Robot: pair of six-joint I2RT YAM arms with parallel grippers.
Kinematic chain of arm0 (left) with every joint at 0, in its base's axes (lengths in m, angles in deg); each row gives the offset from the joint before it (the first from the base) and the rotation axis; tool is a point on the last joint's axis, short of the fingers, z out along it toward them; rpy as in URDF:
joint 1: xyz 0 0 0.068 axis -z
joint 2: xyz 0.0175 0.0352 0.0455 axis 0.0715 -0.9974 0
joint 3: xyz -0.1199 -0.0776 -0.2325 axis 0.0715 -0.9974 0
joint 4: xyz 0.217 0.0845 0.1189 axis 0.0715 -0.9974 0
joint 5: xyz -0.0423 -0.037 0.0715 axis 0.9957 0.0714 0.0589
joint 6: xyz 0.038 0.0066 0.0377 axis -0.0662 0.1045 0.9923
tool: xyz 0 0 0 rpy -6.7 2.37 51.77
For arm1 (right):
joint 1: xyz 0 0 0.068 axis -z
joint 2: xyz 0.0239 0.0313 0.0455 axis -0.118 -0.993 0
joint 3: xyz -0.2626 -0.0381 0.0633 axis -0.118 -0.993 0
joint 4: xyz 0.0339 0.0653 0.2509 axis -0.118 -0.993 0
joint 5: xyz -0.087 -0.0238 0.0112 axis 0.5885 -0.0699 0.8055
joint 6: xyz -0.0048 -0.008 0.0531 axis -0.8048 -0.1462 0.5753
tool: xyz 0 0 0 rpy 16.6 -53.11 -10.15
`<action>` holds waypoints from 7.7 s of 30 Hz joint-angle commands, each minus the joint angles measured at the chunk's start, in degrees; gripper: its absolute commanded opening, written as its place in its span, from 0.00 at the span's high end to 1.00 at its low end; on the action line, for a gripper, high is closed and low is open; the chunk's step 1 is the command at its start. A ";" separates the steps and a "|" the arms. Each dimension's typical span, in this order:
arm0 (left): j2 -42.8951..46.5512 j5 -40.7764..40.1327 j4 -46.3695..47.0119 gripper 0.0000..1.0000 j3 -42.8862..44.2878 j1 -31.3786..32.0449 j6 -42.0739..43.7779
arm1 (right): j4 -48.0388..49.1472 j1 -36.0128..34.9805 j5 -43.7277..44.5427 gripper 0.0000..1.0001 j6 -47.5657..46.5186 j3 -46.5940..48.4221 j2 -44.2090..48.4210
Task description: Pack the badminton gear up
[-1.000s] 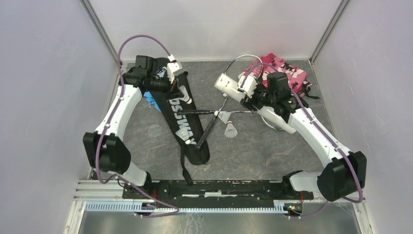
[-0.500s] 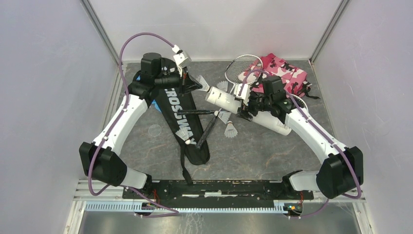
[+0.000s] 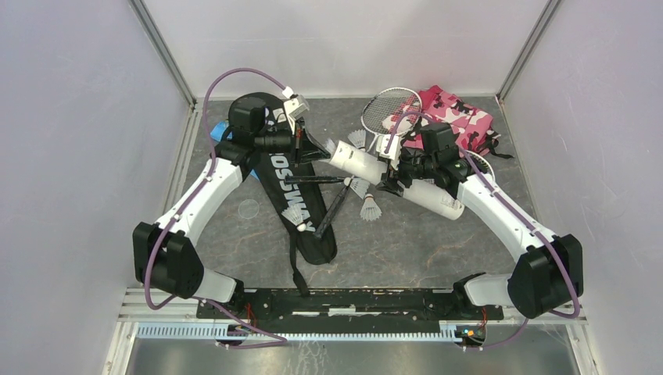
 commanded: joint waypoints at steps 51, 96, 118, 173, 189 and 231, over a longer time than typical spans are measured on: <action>0.36 15.83 -0.18 0.07 -2.27 1.38 3.68 | 5.19 0.43 -9.68 0.62 5.14 -0.32 2.97; 1.53 -24.30 -38.86 0.05 -3.12 -0.15 37.16 | 5.76 8.93 -4.85 0.60 4.43 -4.85 4.50; -18.60 -19.66 -42.49 0.34 -1.73 -5.30 39.89 | 5.79 8.96 -4.77 0.60 4.29 -5.47 3.46; -0.46 0.55 -17.45 0.94 10.15 1.12 14.73 | -1.13 4.19 -11.43 0.59 -3.25 -3.54 1.25; 0.64 -1.77 -21.76 0.98 8.30 2.99 19.82 | -0.55 4.14 -11.69 0.60 -2.73 -3.81 1.43; -8.63 11.73 -30.83 0.15 11.54 9.47 29.63 | -0.26 3.99 -14.21 0.60 -1.60 -3.37 1.83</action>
